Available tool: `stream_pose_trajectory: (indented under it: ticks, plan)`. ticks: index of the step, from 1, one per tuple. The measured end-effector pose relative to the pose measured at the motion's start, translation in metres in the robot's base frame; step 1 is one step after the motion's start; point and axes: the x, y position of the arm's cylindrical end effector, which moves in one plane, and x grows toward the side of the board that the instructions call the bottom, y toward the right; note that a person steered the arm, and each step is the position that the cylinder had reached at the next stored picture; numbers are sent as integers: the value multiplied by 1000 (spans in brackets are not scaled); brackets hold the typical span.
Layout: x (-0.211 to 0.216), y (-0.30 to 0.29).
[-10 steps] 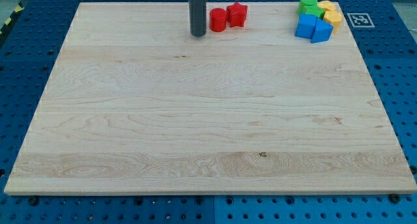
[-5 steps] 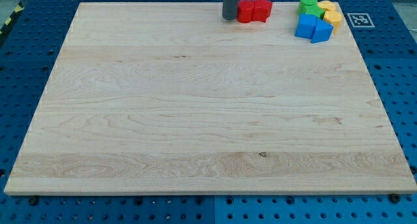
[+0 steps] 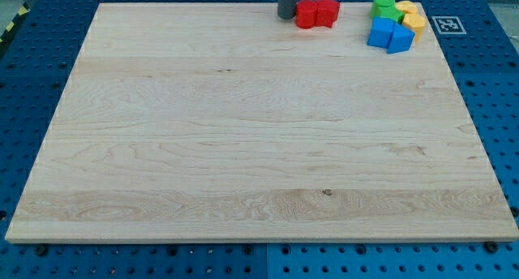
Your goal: Push the red blocks into the group of blocks
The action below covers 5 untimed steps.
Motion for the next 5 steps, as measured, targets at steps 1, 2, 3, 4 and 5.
stream_pose_trajectory:
  ticks: [1,2,3,4,5]
  plan:
    - [0,22]
    - [-3,47]
    - [-6,78]
    - [-6,106]
    - [-7,121]
